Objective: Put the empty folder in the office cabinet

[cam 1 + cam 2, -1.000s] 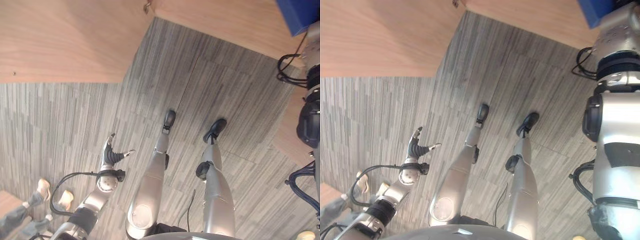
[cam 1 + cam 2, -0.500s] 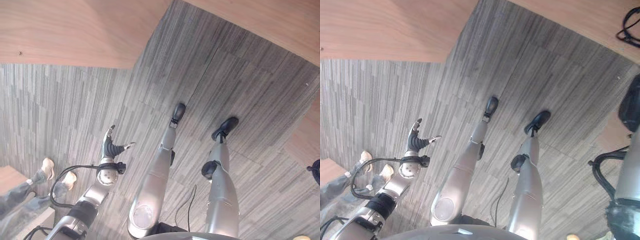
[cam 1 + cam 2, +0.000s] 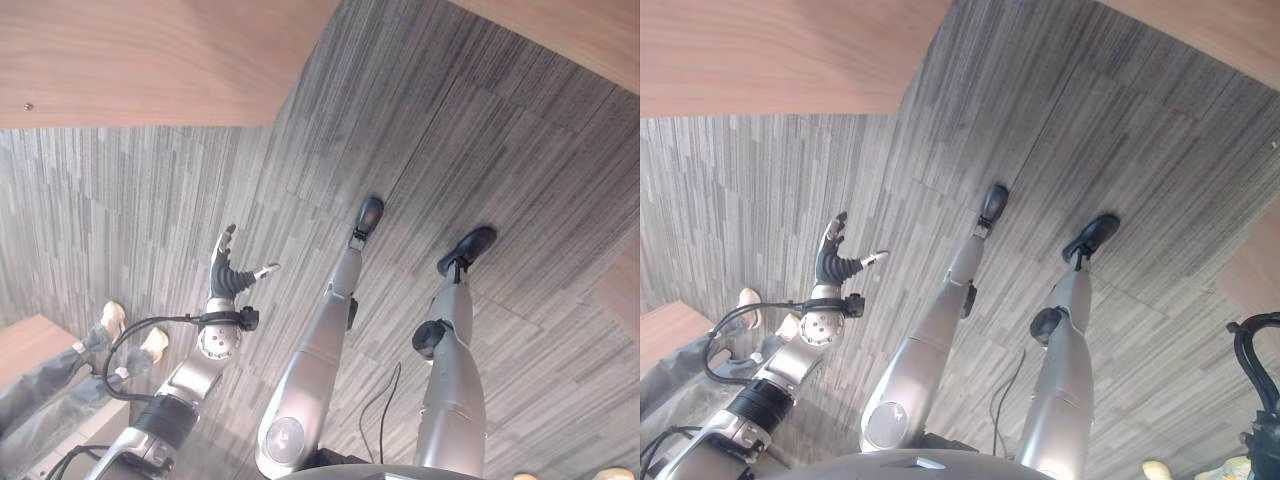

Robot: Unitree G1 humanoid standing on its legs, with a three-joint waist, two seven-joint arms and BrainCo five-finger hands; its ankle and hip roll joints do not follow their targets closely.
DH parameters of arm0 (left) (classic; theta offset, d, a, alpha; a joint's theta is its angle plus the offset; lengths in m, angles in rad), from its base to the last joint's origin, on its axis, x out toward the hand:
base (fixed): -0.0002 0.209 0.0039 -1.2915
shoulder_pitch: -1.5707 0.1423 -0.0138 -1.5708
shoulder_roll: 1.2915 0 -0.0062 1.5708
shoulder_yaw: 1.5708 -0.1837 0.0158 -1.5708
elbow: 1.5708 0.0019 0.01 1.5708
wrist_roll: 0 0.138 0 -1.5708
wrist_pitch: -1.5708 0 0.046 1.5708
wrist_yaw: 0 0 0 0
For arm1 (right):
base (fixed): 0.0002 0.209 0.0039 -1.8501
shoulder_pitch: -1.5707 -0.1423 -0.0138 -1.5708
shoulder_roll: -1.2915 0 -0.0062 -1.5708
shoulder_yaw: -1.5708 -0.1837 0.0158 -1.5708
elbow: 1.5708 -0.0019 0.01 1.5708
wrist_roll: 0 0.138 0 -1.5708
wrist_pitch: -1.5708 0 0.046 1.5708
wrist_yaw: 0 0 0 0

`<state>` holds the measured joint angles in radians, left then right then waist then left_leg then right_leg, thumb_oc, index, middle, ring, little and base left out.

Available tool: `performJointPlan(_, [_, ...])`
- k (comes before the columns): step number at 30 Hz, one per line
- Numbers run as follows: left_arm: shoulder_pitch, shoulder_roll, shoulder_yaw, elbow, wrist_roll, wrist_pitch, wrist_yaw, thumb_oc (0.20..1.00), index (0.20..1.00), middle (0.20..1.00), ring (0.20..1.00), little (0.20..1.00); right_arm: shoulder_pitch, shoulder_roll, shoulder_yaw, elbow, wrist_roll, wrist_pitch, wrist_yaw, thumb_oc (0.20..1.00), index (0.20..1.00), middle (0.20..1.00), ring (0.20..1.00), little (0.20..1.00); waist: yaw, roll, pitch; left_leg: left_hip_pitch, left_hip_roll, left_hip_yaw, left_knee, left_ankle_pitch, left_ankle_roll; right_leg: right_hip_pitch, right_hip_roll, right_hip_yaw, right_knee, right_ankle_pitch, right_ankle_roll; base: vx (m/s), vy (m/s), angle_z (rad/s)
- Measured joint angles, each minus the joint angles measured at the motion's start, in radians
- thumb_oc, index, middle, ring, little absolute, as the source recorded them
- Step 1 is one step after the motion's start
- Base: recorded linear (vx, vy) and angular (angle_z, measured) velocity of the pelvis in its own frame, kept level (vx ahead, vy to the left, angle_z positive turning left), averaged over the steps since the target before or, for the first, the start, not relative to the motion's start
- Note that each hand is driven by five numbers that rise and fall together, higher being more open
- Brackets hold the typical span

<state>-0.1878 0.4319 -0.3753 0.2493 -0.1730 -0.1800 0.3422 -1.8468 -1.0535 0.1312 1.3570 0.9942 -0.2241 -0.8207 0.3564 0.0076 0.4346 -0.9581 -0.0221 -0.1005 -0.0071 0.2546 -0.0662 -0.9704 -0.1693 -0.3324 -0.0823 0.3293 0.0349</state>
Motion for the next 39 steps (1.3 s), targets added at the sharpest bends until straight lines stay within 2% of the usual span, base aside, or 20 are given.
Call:
performJointPlan(2, [0.000,-0.001,0.005,-0.016,-0.004,-0.001,0.006,1.000,1.000,1.000,1.000,1.000,-0.001,0.017,0.020,0.018,-0.035,0.016,-0.021,0.200,0.200,0.200,0.200,0.200,-0.007,0.001,-0.001,-0.002,-0.005,0.008,-0.002,0.002,0.004,-0.005,-0.006,0.008,0.000,-0.010,0.016,0.02,0.028,0.00])
performJointPlan(7, [0.002,0.002,0.004,-0.025,-0.019,-0.009,0.020,1.000,1.000,1.000,1.000,1.000,-0.003,0.048,0.013,0.019,-0.030,0.029,-0.044,0.200,0.200,0.200,0.200,0.200,-0.021,0.001,-0.004,-0.016,-0.018,0.014,-0.009,0.011,0.016,-0.023,-0.017,0.022,0.000,-0.004,0.020,-0.01,0.011,0.01])
performJointPlan(9, [-0.002,0.000,0.013,-0.033,-0.019,-0.014,0.017,1.000,1.000,1.000,1.000,1.000,-0.005,0.061,0.014,0.017,0.003,0.030,-0.011,0.200,0.200,0.200,0.200,0.200,-0.020,0.001,-0.004,-0.019,-0.019,0.018,-0.013,0.015,0.019,-0.031,-0.018,0.026,0.000,0.001,0.029,0.00,0.000,0.00])
performJointPlan(13, [-0.003,0.010,0.026,-0.057,-0.030,-0.023,0.015,1.000,1.000,1.000,1.000,1.000,-0.009,0.065,0.061,0.017,0.036,0.034,0.048,0.200,0.200,0.200,0.200,0.200,-0.028,0.000,-0.005,-0.030,-0.020,0.022,-0.008,0.015,0.019,-0.041,-0.019,0.031,0.000,0.016,0.020,0.00,0.000,0.00])
performJointPlan(16, [0.003,0.019,0.028,-0.056,-0.060,-0.025,-0.002,1.000,1.000,1.000,1.000,1.000,-0.010,0.077,0.085,0.018,0.049,0.042,0.106,0.200,0.200,0.200,0.200,0.200,-0.043,0.000,-0.005,-0.031,-0.020,0.029,-0.008,0.012,0.022,-0.044,-0.018,0.047,0.000,0.005,0.043,0.01,-0.016,-0.04])
performJointPlan(19, [0.002,0.020,0.036,-0.058,-0.070,-0.026,-0.002,1.000,1.000,1.000,1.000,1.000,-0.009,0.078,0.101,0.018,0.049,0.057,0.142,0.200,0.200,0.200,0.200,0.200,-0.048,0.000,-0.005,-0.031,-0.018,0.030,-0.008,0.012,0.022,-0.045,-0.015,0.048,0.000,0.006,0.044,-0.03,0.006,-0.03])
performJointPlan(26, [0.005,0.022,0.043,-0.056,-0.096,-0.025,0.000,1.000,1.000,1.000,1.000,1.000,-0.002,0.099,0.105,0.011,0.047,0.039,0.142,0.200,0.200,0.200,0.200,0.200,-0.053,0.000,-0.005,-0.037,-0.018,0.033,0.011,0.003,0.024,-0.046,-0.013,0.054,0.000,0.011,0.049,-0.01,0.055,-0.01])
performJointPlan(27, [0.005,0.022,0.042,-0.054,-0.096,-0.025,0.000,1.000,1.000,1.000,1.000,1.000,-0.001,0.099,0.106,0.011,0.047,0.037,0.142,0.200,0.200,0.200,0.200,0.200,-0.051,0.000,-0.005,-0.039,-0.019,0.037,0.019,0.004,0.025,-0.046,-0.013,0.058,0.000,0.026,0.041,0.00,0.115,-0.02])
performJointPlan(33, [0.020,0.029,0.037,-0.047,-0.097,-0.023,0.003,1.000,1.000,1.000,1.000,1.000,0.006,0.140,0.107,0.007,0.045,0.029,0.124,0.200,0.200,0.200,0.200,0.200,-0.035,-0.006,-0.003,-0.042,-0.026,0.048,0.078,-0.031,0.031,-0.036,-0.012,0.087,0.008,0.020,0.043,-0.03,0.104,-0.06])
performJointPlan(34, [0.022,0.031,0.016,-0.016,-0.097,-0.020,0.003,1.000,1.000,1.000,1.000,1.000,0.060,0.175,0.086,-0.042,0.042,0.029,0.126,0.200,0.200,0.200,0.200,0.200,-0.028,-0.004,-0.004,-0.042,-0.026,0.056,0.139,-0.066,0.033,-0.036,-0.021,0.105,0.056,0.013,0.036,0.07,0.211,-0.10])
performJointPlan(36, [0.024,0.031,0.017,-0.013,-0.097,-0.018,0.003,1.000,1.000,1.000,1.000,1.000,0.098,0.183,0.081,-0.066,0.029,0.030,0.133,0.200,0.200,0.200,0.200,0.200,-0.022,-0.002,-0.005,-0.045,-0.034,0.056,0.189,-0.094,0.045,-0.042,-0.034,0.117,0.110,-0.013,0.037,0.05,0.173,-0.04])
performJointPlan(37, [0.023,0.032,0.019,-0.014,-0.098,-0.018,0.007,1.000,1.000,1.000,1.000,1.000,0.131,0.185,0.072,-0.071,0.015,0.030,0.137,0.200,0.200,0.200,0.200,0.200,-0.023,-0.001,-0.005,-0.046,-0.039,0.058,0.225,-0.109,0.049,-0.044,-0.045,0.118,0.151,-0.031,0.025,0.04,-0.060,0.11])
performJointPlan(39, [0.022,0.043,0.020,-0.021,-0.098,-0.018,0.020,1.000,1.000,1.000,1.000,1.000,0.173,0.180,0.026,-0.063,0.007,0.030,0.129,0.200,0.200,0.200,0.200,0.200,-0.022,-0.003,-0.005,-0.038,-0.048,0.057,0.257,-0.119,0.057,-0.024,-0.060,0.117,0.179,-0.052,0.031,0.09,-0.169,0.18])
